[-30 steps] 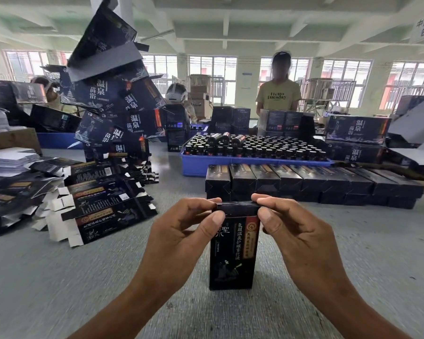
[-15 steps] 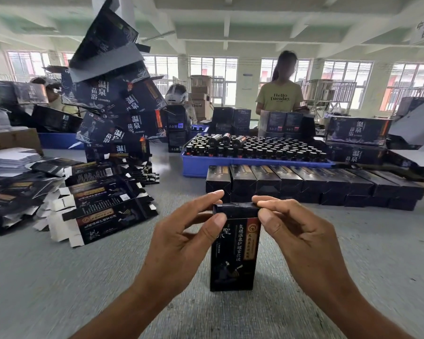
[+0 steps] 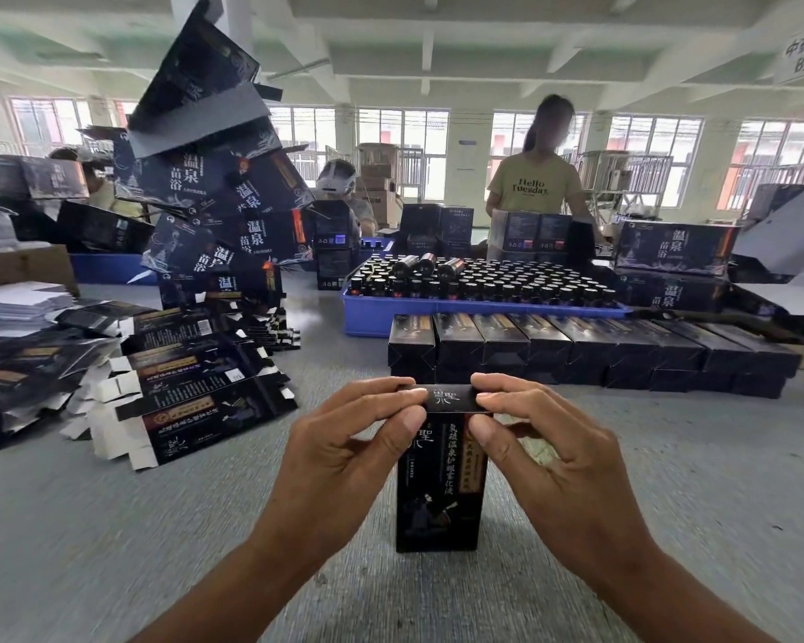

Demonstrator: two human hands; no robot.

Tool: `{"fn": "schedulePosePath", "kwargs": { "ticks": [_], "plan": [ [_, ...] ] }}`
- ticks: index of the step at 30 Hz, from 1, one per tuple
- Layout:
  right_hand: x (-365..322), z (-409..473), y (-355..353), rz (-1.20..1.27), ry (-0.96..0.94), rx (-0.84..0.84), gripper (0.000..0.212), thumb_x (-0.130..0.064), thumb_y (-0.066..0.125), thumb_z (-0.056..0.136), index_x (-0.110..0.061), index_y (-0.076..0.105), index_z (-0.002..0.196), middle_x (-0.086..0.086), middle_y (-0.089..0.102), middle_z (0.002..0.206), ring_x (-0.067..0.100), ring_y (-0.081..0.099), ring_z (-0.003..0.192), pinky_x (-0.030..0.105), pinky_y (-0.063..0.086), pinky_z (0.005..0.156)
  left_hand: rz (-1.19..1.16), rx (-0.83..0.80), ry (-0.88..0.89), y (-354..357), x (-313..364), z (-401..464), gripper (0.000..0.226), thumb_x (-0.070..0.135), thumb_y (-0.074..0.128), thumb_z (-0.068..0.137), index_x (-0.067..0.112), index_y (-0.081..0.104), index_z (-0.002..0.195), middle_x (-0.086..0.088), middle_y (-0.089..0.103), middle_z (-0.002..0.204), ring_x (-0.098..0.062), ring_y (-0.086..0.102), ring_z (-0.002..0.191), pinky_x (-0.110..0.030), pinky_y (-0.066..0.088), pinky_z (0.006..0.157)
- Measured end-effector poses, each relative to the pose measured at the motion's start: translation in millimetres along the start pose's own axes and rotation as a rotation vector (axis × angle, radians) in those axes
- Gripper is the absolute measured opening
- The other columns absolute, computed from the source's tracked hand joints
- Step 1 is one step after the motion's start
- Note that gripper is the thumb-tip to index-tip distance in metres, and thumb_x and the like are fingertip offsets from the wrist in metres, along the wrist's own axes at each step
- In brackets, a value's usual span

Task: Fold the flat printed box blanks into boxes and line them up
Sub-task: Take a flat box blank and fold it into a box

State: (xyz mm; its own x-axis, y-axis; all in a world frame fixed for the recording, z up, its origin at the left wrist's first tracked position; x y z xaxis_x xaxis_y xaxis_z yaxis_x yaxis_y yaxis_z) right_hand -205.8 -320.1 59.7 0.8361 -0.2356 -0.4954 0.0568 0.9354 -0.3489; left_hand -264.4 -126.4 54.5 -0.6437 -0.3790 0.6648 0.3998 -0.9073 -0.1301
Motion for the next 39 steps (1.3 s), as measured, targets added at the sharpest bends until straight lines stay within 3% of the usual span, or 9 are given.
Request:
{"fn": "schedulePosePath", "kwargs": {
  "ticks": [9, 14, 19, 23, 25, 29, 32, 35, 39],
  "plan": [
    [0, -7, 8, 0.123, 0.178, -0.147, 0.032, -0.051, 0.063, 0.087, -0.055, 0.049, 0.115, -0.033, 0.066, 0.113, -0.006, 0.066, 0.101, 0.004, 0.049, 0.075, 0.138, -0.029, 0.054, 1, -5, -2, 0.027, 0.025, 0.068, 0.091, 0.028, 0.072, 0.118, 0.013, 0.067, 0.119, -0.007, 0.065, 0.112, -0.014, 0.056, 0.072],
    [6, -4, 7, 0.134, 0.236, -0.179, 0.043, -0.05, 0.064, 0.083, -0.065, 0.045, 0.119, -0.045, 0.059, 0.116, -0.014, 0.062, 0.105, 0.003, 0.05, 0.072, 0.183, -0.288, -0.299, 2, -18, -9, 0.094, 0.029, 0.079, 0.086, 0.072, 0.016, 0.141, 0.02, 0.063, 0.123, 0.006, 0.06, 0.112, -0.026, 0.06, 0.082],
    [17, -10, 11, 0.044, 0.304, -0.252, 0.069, -0.04, 0.07, 0.089, -0.08, 0.027, 0.126, -0.052, 0.052, 0.109, -0.023, 0.055, 0.105, 0.001, 0.048, 0.067, 0.11, -0.296, -0.448, -5, -32, -5, 0.084, 0.035, 0.08, 0.083, 0.068, 0.025, 0.135, 0.01, 0.069, 0.116, -0.005, 0.067, 0.108, -0.041, 0.057, 0.093],
    [29, -15, 15, -0.03, 0.392, -0.33, 0.063, -0.037, 0.069, 0.092, -0.071, 0.03, 0.127, -0.035, 0.056, 0.118, -0.021, 0.057, 0.099, 0.005, 0.048, 0.066, 0.126, -0.122, -0.535, -18, -44, 4, 0.069, 0.027, 0.077, 0.087, 0.068, 0.033, 0.12, 0.005, 0.071, 0.113, -0.007, 0.071, 0.098, -0.043, 0.059, 0.091],
    [36, -16, 15, -0.069, 0.425, -0.338, 0.056, -0.033, 0.07, 0.092, -0.061, 0.037, 0.129, -0.028, 0.058, 0.12, -0.017, 0.06, 0.094, 0.006, 0.048, 0.067, 0.223, -0.023, -0.569, -28, -49, 10, 0.069, 0.033, 0.074, 0.089, 0.061, 0.029, 0.133, 0.006, 0.069, 0.119, -0.01, 0.07, 0.098, -0.046, 0.058, 0.091],
    [42, -18, 14, -0.147, 0.449, -0.386, 0.044, -0.034, 0.071, 0.091, -0.049, 0.05, 0.126, -0.024, 0.062, 0.111, -0.015, 0.061, 0.091, 0.007, 0.048, 0.07, 0.651, -0.024, -0.554, -42, -61, 14, 0.08, 0.055, 0.058, 0.094, 0.042, 0.008, 0.156, 0.001, 0.04, 0.156, -0.023, 0.053, 0.13, -0.049, 0.047, 0.105],
    [43, -18, 14, -0.171, 0.435, -0.429, 0.032, -0.033, 0.071, 0.09, -0.047, 0.057, 0.115, -0.022, 0.065, 0.107, -0.019, 0.057, 0.095, 0.004, 0.048, 0.074, 0.87, -0.103, -0.48, -41, -68, 15, 0.056, 0.054, 0.049, 0.098, 0.04, 0.033, 0.151, 0.004, 0.02, 0.162, -0.022, 0.043, 0.138, -0.043, 0.045, 0.105],
    [42, -19, 14, -0.19, 0.406, -0.467, 0.028, -0.03, 0.072, 0.091, -0.045, 0.06, 0.112, -0.023, 0.066, 0.104, -0.018, 0.057, 0.099, 0.004, 0.046, 0.079, 0.888, -0.129, -0.416, -39, -75, 13, 0.037, 0.048, 0.046, 0.102, 0.036, 0.059, 0.134, 0.01, 0.037, 0.151, -0.014, 0.051, 0.126, -0.031, 0.047, 0.098],
    [41, -20, 14, -0.197, 0.383, -0.488, 0.03, -0.028, 0.072, 0.091, -0.044, 0.06, 0.113, -0.022, 0.066, 0.104, -0.02, 0.054, 0.101, 0.001, 0.044, 0.08, 0.855, -0.144, -0.393, -39, -81, 13, 0.033, 0.044, 0.046, 0.103, 0.032, 0.068, 0.124, 0.013, 0.051, 0.136, -0.005, 0.053, 0.11, -0.023, 0.042, 0.086]
  ]
}}
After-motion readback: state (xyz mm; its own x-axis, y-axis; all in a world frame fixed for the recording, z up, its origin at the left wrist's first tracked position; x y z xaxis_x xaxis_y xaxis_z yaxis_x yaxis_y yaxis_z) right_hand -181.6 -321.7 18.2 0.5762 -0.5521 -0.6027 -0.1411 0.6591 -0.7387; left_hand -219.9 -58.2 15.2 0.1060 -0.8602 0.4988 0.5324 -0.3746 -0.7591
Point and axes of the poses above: each hand's wrist, its own z-axis towards the middle knuckle, its own y-axis out of the palm, x = y × z, the point moved 1 cm from there along z, towards the middle knuckle
